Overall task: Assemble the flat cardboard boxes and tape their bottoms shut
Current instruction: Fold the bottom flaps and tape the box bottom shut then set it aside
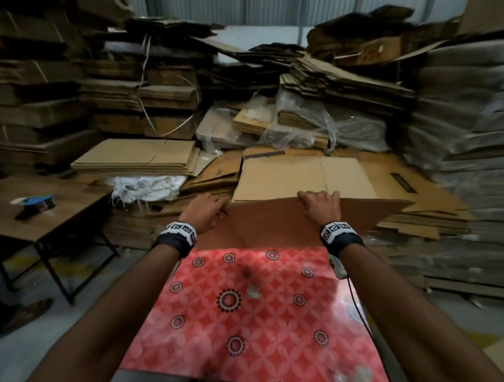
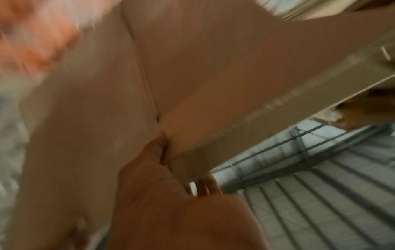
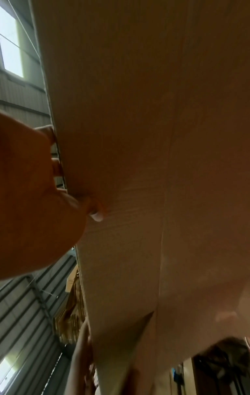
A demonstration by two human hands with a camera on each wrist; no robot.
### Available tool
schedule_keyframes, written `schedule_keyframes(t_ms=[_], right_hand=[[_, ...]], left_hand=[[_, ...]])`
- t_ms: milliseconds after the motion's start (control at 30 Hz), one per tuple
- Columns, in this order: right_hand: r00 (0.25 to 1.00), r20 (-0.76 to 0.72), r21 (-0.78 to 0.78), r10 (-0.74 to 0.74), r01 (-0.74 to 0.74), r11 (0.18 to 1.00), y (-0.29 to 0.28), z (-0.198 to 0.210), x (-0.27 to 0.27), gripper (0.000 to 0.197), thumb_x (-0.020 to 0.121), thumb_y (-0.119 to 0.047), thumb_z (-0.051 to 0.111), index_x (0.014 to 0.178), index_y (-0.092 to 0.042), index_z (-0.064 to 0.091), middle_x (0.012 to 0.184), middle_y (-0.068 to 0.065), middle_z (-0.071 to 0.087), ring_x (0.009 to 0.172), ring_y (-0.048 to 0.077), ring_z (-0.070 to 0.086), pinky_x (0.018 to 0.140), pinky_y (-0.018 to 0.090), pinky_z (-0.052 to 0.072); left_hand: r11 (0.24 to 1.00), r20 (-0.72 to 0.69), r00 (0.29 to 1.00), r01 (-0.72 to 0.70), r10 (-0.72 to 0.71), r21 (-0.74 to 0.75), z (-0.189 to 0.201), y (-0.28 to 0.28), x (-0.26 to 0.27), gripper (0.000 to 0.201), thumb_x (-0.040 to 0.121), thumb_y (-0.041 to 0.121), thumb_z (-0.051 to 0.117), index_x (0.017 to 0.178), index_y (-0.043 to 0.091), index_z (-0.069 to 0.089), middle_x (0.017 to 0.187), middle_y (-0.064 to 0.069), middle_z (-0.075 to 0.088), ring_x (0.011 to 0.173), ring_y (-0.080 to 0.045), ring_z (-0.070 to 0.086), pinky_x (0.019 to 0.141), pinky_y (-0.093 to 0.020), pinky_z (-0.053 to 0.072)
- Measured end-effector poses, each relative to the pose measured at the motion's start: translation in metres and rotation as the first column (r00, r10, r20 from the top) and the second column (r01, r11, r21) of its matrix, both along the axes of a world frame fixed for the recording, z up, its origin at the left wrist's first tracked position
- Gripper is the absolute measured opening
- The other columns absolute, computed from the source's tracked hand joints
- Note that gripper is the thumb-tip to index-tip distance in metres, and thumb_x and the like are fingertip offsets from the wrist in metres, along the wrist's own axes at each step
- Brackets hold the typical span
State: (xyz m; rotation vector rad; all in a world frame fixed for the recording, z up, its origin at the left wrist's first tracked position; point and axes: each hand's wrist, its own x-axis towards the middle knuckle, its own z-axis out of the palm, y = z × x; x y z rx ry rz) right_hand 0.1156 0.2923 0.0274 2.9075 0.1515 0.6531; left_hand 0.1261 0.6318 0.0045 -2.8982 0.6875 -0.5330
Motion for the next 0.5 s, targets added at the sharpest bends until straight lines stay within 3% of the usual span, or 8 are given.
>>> schedule_keyframes(t_ms=[67, 133, 267, 333, 500], right_hand=[[1.000, 0.022, 0.004, -0.004, 0.004, 1.000, -0.010, 0.006, -0.002, 0.025, 0.102, -0.032, 0.050, 0.125, -0.030, 0.060, 0.116, -0.002, 0.072, 0.103, 0.030, 0.066, 0.094, 0.048, 0.035], [0.999, 0.039, 0.019, -0.016, 0.016, 1.000, -0.020, 0.014, -0.005, 0.024, 0.103, -0.032, 0.050, 0.125, -0.029, 0.060, 0.115, -0.001, 0.072, 0.102, 0.030, 0.066, 0.093, 0.047, 0.035], [0.996, 0.068, 0.035, -0.051, 0.048, 0.998, -0.045, 0.033, -0.010, 0.022, 0.104, -0.034, 0.050, 0.122, -0.026, 0.059, 0.113, -0.001, 0.072, 0.099, 0.030, 0.066, 0.091, 0.046, 0.037], [0.995, 0.087, 0.042, -0.056, 0.052, 0.998, -0.059, 0.045, -0.011, 0.021, 0.104, -0.034, 0.049, 0.120, -0.025, 0.059, 0.111, 0.000, 0.071, 0.098, 0.030, 0.066, 0.089, 0.045, 0.037], [0.987, 0.155, 0.110, -0.050, 0.033, 0.993, -0.086, 0.081, -0.008, 0.023, 0.103, -0.035, 0.052, 0.123, -0.030, 0.062, 0.111, 0.000, 0.072, 0.101, 0.030, 0.063, 0.094, 0.049, 0.038]], left_hand=[[0.996, -0.084, 0.996, 0.024, -0.031, -0.091, 0.019, -0.013, 0.006, 0.033, 0.090, 0.027, 0.069, 0.122, 0.020, 0.066, 0.109, -0.011, 0.071, 0.103, -0.036, 0.063, 0.083, -0.045, 0.051], [0.991, -0.115, 0.992, 0.036, -0.051, -0.130, 0.033, -0.024, 0.011, 0.020, 0.096, 0.030, 0.064, 0.113, 0.020, 0.069, 0.099, -0.013, 0.074, 0.098, -0.039, 0.066, 0.079, -0.045, 0.052], [0.993, -0.005, 1.000, 0.011, -0.012, -0.121, 0.054, -0.050, 0.017, 0.030, 0.102, 0.036, 0.056, 0.129, 0.025, 0.064, 0.104, -0.015, 0.073, 0.096, -0.039, 0.067, 0.079, -0.044, 0.049], [0.997, 0.106, 0.994, 0.010, -0.001, -0.081, 0.067, -0.066, 0.018, 0.027, 0.102, 0.032, 0.055, 0.126, 0.022, 0.063, 0.104, -0.012, 0.074, 0.092, -0.037, 0.067, 0.074, -0.042, 0.046], [0.998, 0.240, 0.971, 0.022, -0.006, -0.064, 0.105, -0.094, 0.026, 0.038, 0.089, 0.019, 0.064, 0.127, 0.020, 0.064, 0.098, -0.012, 0.073, 0.080, -0.036, 0.066, 0.069, -0.044, 0.052]])
